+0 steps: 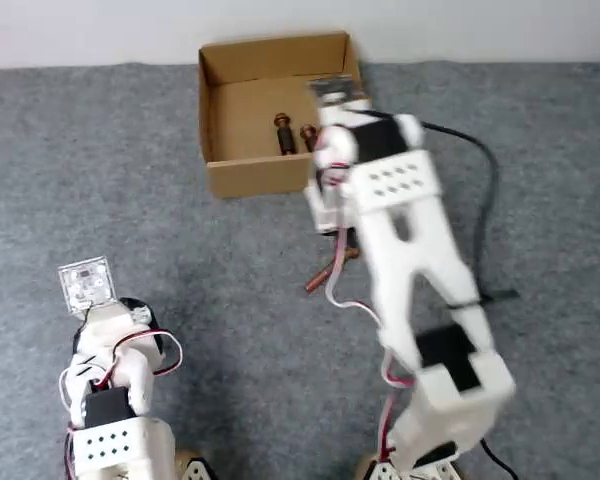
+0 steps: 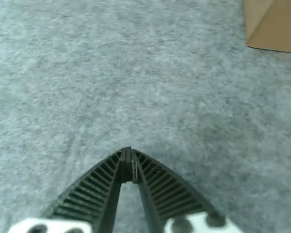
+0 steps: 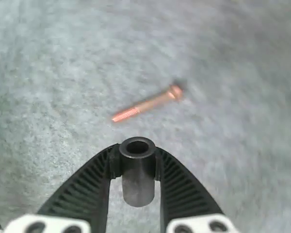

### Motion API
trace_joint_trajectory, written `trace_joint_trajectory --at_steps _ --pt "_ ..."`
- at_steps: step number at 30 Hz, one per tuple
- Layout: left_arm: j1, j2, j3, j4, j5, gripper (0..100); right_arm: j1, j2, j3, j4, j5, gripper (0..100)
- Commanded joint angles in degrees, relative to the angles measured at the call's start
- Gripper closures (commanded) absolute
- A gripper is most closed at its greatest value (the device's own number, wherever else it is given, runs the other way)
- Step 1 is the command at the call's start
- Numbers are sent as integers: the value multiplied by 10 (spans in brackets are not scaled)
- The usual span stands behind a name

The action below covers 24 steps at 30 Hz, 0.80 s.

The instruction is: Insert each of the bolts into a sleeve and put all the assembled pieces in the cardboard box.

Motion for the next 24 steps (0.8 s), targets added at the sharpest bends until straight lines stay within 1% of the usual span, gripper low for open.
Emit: trace_joint_trajectory --at_steps 1,4,8,10,13,16,18,24 --pt "24 -6 -36 -5 -3 994 60 -140 85 23 -52 991" --pt "68 -4 -73 18 -2 994 116 -222 159 22 -70 991" --pt "133 -2 -135 98 2 994 210 -313 229 20 -101 991" --pt "142 -2 -163 125 2 994 248 -355 265 19 -104 991" --pt "143 18 -196 143 0 994 289 -422 324 19 -103 991" --pt "149 87 -240 162 -2 994 320 -493 382 18 -104 991" --pt "167 150 -283 173 -2 994 334 -542 416 9 -104 991" --pt "268 354 -461 227 -2 994 384 -669 504 -32 -98 991"
